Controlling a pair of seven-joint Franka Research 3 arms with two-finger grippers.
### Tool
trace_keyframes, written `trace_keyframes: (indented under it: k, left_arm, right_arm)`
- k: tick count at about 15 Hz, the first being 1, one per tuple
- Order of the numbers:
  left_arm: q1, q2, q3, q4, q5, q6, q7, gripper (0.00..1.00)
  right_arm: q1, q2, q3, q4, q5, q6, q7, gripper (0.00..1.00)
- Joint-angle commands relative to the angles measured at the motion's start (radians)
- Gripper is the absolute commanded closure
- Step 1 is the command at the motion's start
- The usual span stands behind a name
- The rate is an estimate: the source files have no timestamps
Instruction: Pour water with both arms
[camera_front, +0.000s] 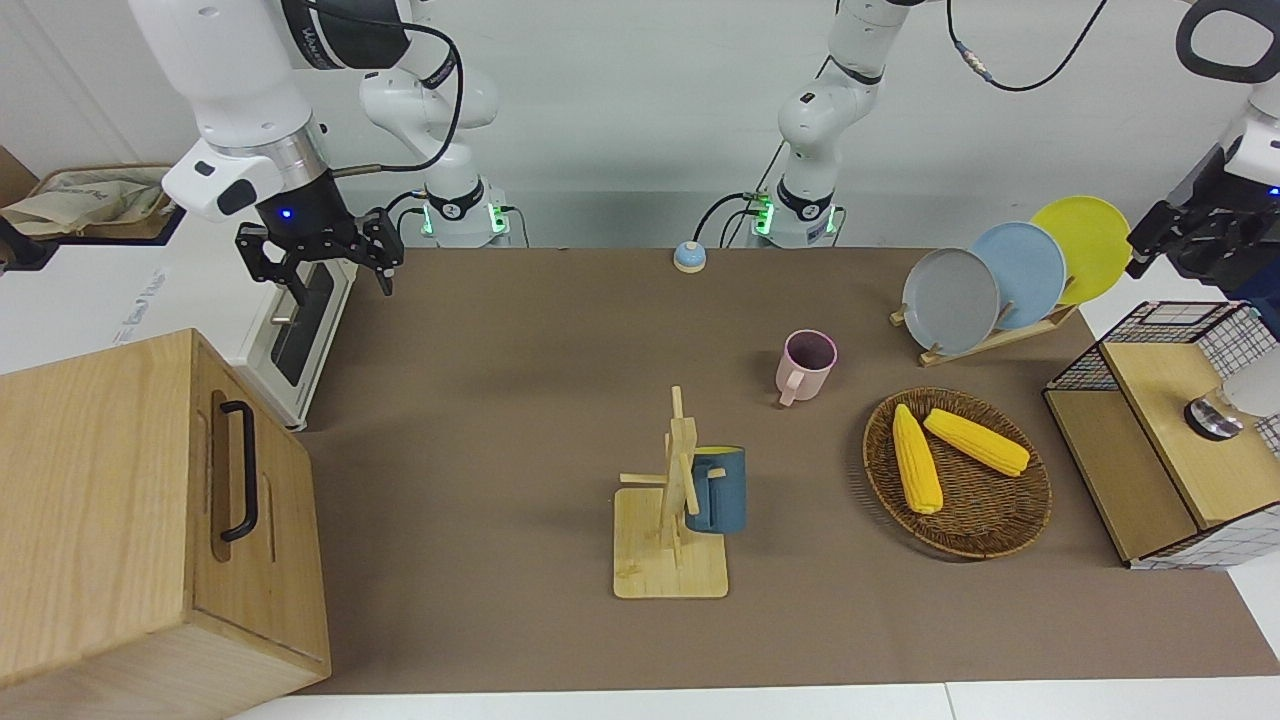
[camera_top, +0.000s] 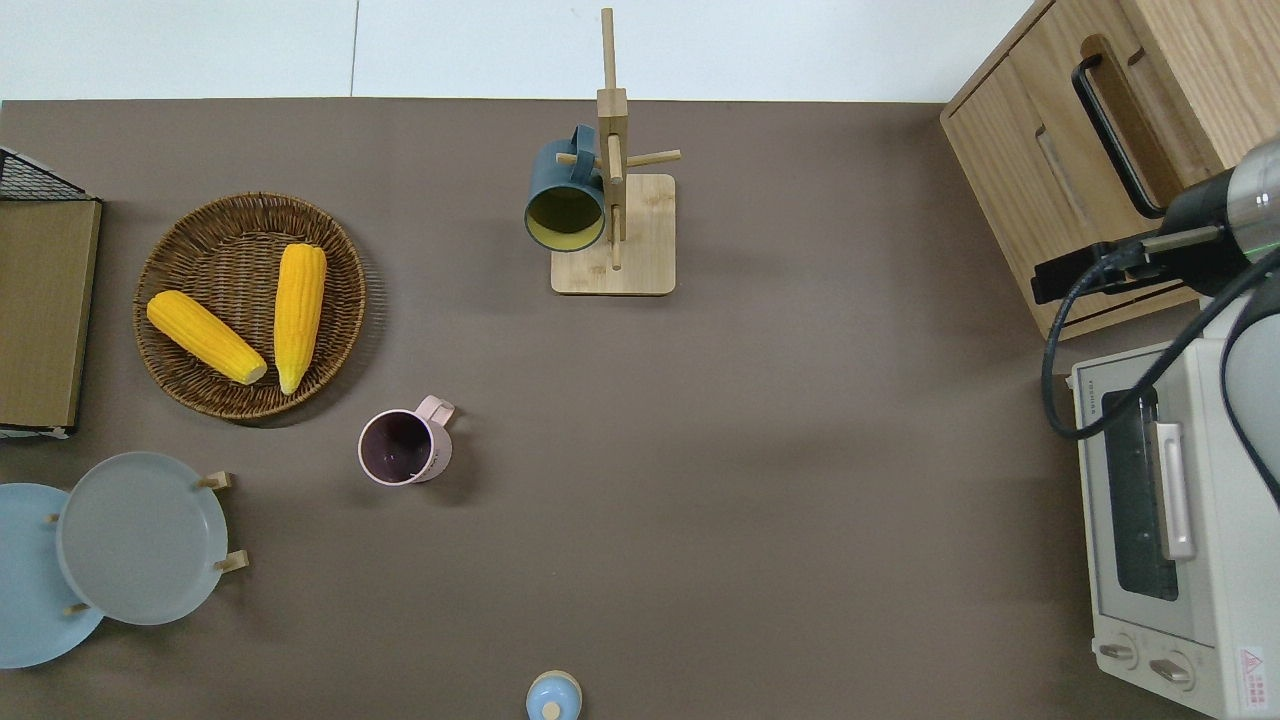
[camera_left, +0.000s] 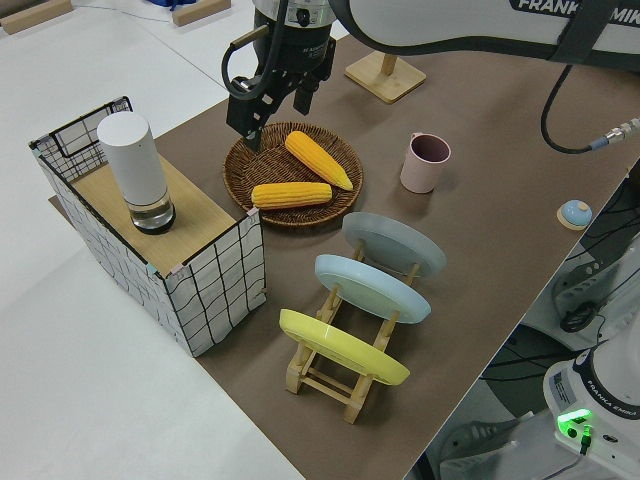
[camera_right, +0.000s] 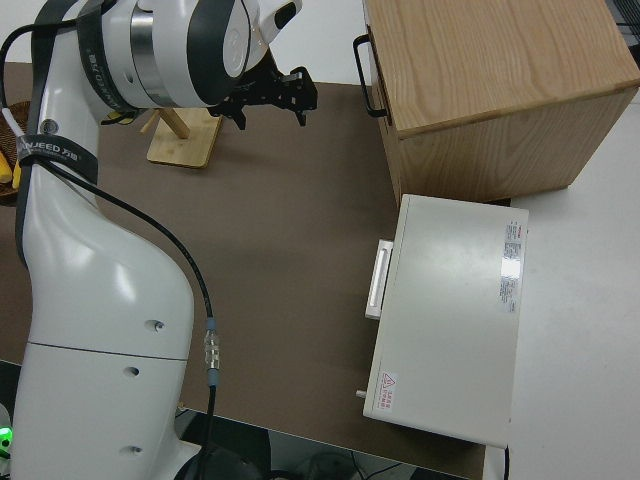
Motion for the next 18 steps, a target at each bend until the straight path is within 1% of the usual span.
trace_keyframes:
  k: [1, 4, 7, 9, 12, 14, 16, 17, 18]
  left_arm:
    - [-0.086, -0.014, 0.024, -0.007, 0.05, -0.065, -0.073, 0.0]
    - [-0.196, -0.021, 0.087, -0.002, 0.084, -0.106, -0.073, 0.0]
    - [-0.36, -0.035, 0.18, 0.001, 0.072, -0.146, -0.083, 0.0]
    - [-0.466, -0.049, 0.222, 0.001, 0.071, -0.178, -0.104, 0.0]
    - [-0.592, -0.061, 0.263, 0.001, 0.069, -0.215, -0.107, 0.0]
    - [-0.676, -0.072, 0.308, 0.001, 0.052, -0.243, -0.127, 0.0]
    - [-0.733, -0.081, 0.34, -0.001, 0.017, -0.26, -0.15, 0.0]
    - [-0.752, -0.084, 0.349, -0.001, 0.0, -0.26, -0.161, 0.0]
    - [-0.762, -0.086, 0.349, -0.001, -0.015, -0.26, -0.175, 0.0]
  right_arm:
    - [-0.007, -0.015, 0.004, -0.011, -0.003, -0.006, -0.022, 0.011]
    - [-0.007, -0.015, 0.004, -0.009, -0.003, -0.006, -0.022, 0.011]
    - [-0.007, -0.015, 0.004, -0.011, -0.003, -0.006, -0.022, 0.011]
    - [-0.007, -0.015, 0.004, -0.011, -0.003, -0.006, -0.022, 0.011]
    - [-0.007, -0.015, 0.004, -0.011, -0.003, -0.006, -0.022, 0.011]
    - [-0.007, -0.015, 0.004, -0.009, -0.003, -0.006, -0.022, 0.011]
    - [-0.007, -0.015, 0.004, -0.011, -0.003, -0.006, -0.022, 0.011]
    - [-0.007, -0.015, 0.004, -0.009, -0.003, -0.006, -0.022, 0.011]
    - [-0.007, -0.015, 0.004, -0.011, -0.003, -0.006, -0.022, 0.011]
